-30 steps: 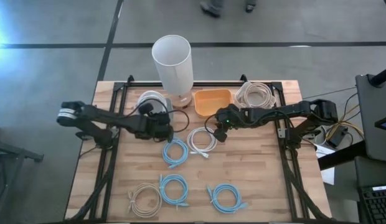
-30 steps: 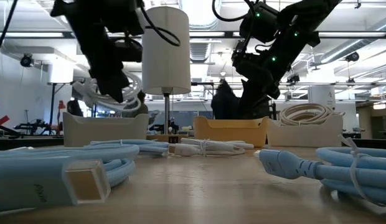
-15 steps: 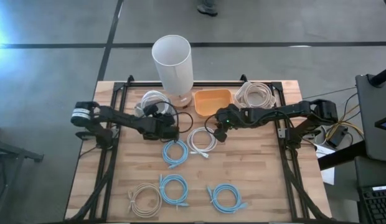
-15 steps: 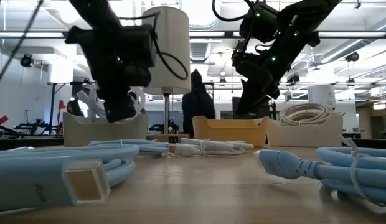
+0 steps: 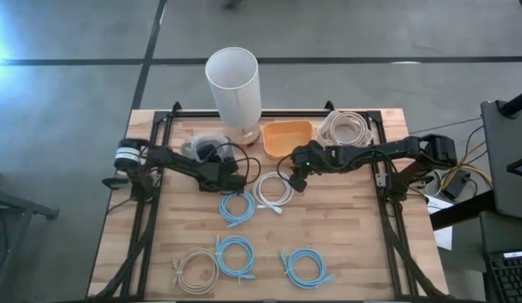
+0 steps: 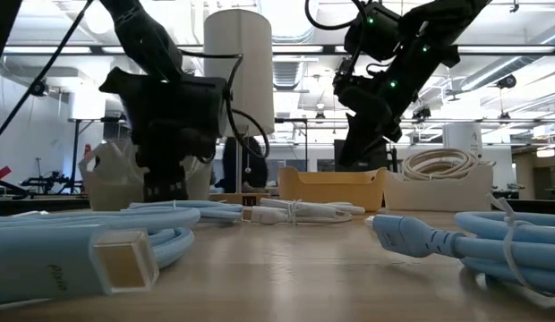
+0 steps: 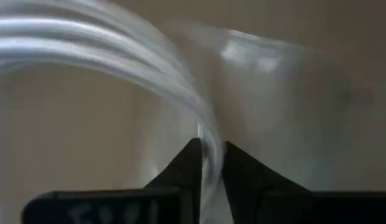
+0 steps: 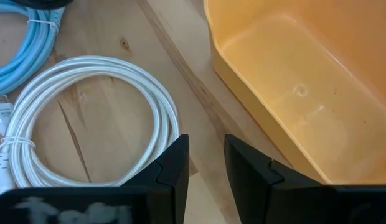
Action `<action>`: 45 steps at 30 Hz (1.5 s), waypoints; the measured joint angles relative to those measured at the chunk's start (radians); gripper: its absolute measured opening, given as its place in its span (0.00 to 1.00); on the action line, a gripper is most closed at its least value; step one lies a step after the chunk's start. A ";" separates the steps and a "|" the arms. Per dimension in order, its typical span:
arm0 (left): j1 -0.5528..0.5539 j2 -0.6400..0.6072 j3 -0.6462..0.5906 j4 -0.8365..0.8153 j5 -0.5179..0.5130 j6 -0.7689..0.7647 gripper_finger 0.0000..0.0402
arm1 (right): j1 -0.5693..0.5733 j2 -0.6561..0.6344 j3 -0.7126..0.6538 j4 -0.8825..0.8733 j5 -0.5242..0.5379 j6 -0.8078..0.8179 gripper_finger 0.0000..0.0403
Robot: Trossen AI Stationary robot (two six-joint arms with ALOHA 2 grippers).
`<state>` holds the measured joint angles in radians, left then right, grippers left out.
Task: Sort HDMI cables
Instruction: Put the white bin HDMI cable into the grey bin, then put the white HDMI cable into the grey bin
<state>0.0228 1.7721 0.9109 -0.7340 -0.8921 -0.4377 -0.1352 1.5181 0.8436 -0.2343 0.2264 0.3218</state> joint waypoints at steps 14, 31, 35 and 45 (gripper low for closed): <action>0.002 -0.045 0.008 -0.001 0.011 0.023 0.33 | 0.000 0.000 0.000 0.005 0.000 0.000 0.24; -0.002 -0.078 0.009 -0.046 0.014 0.040 0.34 | 0.000 0.000 0.000 0.006 0.000 0.000 0.24; -0.002 -0.116 0.009 -0.050 0.016 0.040 0.34 | 0.000 0.000 0.000 0.007 0.000 0.000 0.24; -0.009 -0.200 0.018 -0.087 0.041 0.049 0.34 | 0.000 0.000 0.000 0.009 0.000 0.000 0.24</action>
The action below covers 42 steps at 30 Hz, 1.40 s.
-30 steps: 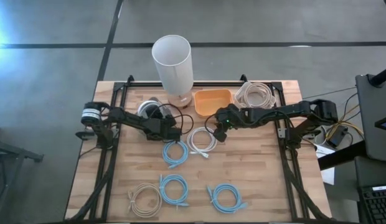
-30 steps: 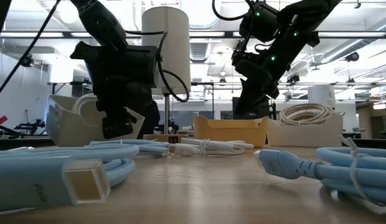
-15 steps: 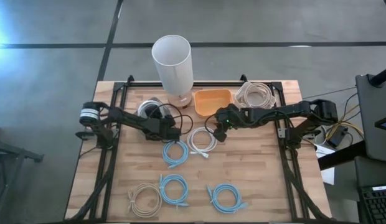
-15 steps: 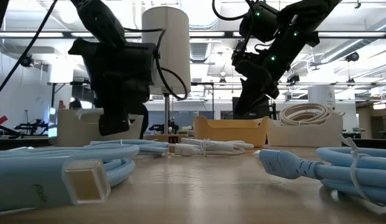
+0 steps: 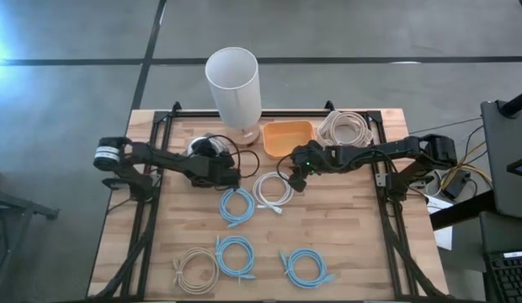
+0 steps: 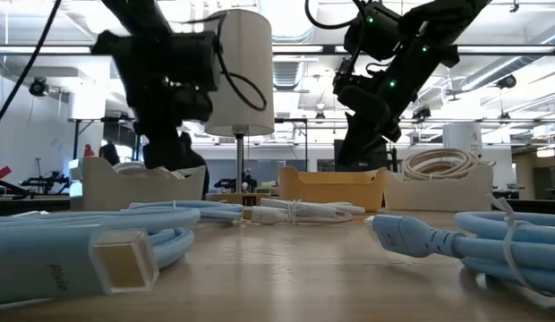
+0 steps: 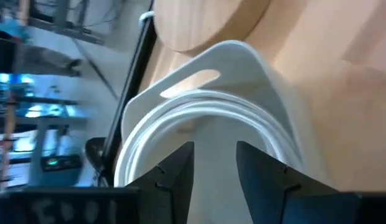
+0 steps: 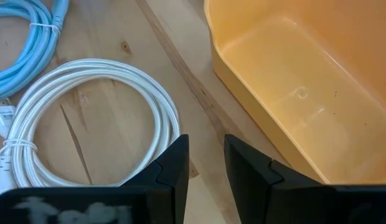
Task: Sort HDMI cables
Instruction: Put the white HDMI cable into the grey bin
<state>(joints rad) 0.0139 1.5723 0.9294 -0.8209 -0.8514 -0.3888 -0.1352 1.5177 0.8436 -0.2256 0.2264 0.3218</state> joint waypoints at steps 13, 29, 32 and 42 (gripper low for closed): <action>-0.068 -0.202 0.015 0.188 0.315 0.015 0.34 | 0.005 0.001 0.000 0.007 -0.120 -0.002 0.24; -0.077 -0.203 0.012 0.222 0.331 0.032 0.34 | 0.063 0.192 0.000 0.152 -0.110 0.139 0.24; -0.077 -0.203 0.012 0.221 0.327 0.046 0.34 | 0.063 0.228 0.000 0.158 -0.072 0.132 0.24; -0.077 -0.203 -0.007 0.221 0.302 0.068 0.34 | 0.063 0.309 0.005 0.188 -0.058 0.137 0.22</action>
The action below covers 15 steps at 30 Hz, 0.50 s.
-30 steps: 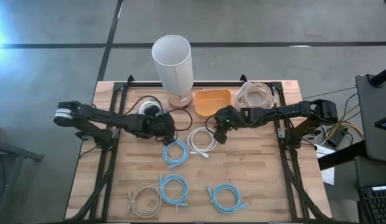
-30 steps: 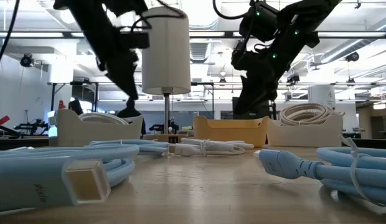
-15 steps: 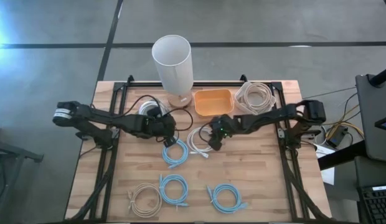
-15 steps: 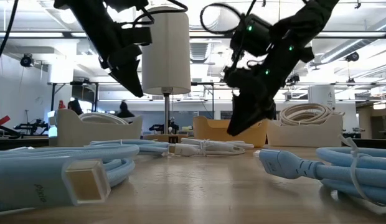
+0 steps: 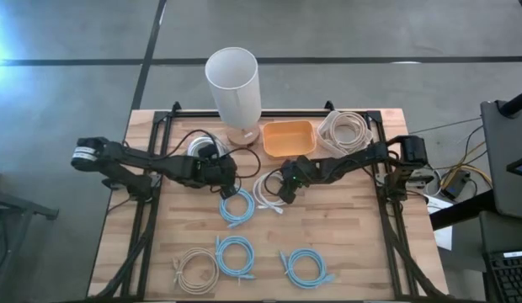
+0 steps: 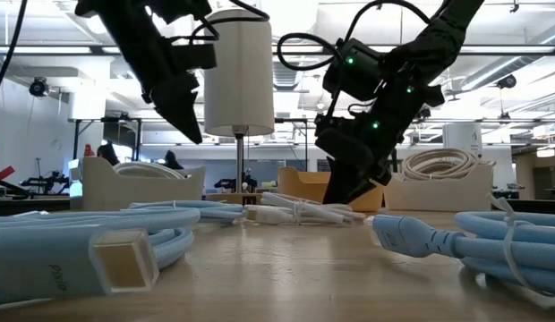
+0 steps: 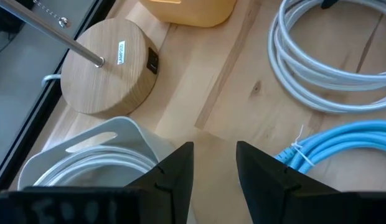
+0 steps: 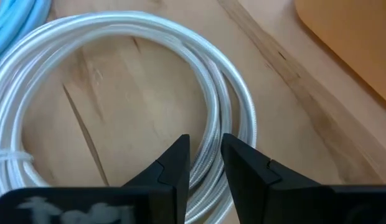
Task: Sort HDMI cables
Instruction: Put the white HDMI cable into the grey bin
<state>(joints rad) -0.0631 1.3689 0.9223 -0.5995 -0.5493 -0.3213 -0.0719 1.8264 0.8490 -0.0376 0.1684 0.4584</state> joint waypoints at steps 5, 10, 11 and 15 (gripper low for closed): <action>0.000 0.000 -0.019 0.001 -0.003 -0.001 0.34 | 0.001 -0.014 -0.002 0.000 -0.003 0.006 0.10; 0.000 0.000 -0.051 0.023 -0.002 -0.059 0.34 | 0.002 -0.064 -0.008 -0.017 -0.016 0.005 0.03; 0.000 0.000 -0.059 0.039 0.001 -0.084 0.34 | 0.003 -0.078 -0.009 -0.022 -0.020 0.005 0.03; 0.000 0.001 -0.082 0.172 0.096 -0.165 0.34 | 0.014 -0.147 -0.009 0.017 -0.017 -0.014 0.02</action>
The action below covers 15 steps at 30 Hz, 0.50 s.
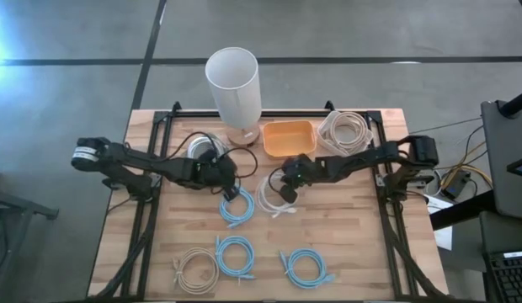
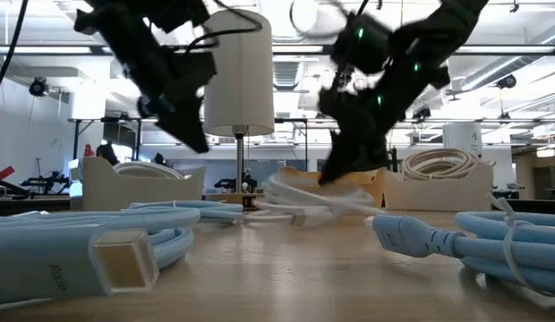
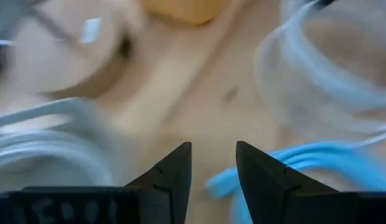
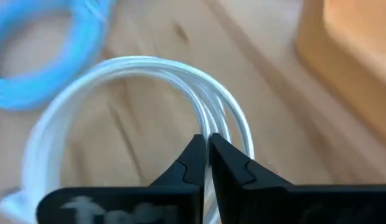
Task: Sort HDMI cables
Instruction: Put the white HDMI cable into the grey bin
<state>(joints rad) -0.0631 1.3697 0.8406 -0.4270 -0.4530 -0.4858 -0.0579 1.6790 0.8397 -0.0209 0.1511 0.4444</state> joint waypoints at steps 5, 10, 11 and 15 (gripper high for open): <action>0.002 0.000 -0.034 0.301 0.227 -0.005 0.34 | 0.031 -0.056 0.001 0.083 0.025 -0.073 0.02; 0.009 0.000 -0.063 0.432 0.334 -0.005 0.34 | 0.059 -0.087 0.002 0.134 0.037 -0.126 0.02; 0.010 0.001 -0.064 0.431 0.334 -0.005 0.34 | 0.064 -0.089 0.002 0.137 0.039 -0.133 0.02; 0.017 0.025 -0.064 0.436 0.313 0.006 0.34 | 0.077 -0.089 0.002 0.151 0.047 -0.160 0.02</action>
<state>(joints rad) -0.0465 1.3946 0.7765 0.0092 -0.1405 -0.4803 0.0188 1.5896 0.8421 0.1303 0.1977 0.2840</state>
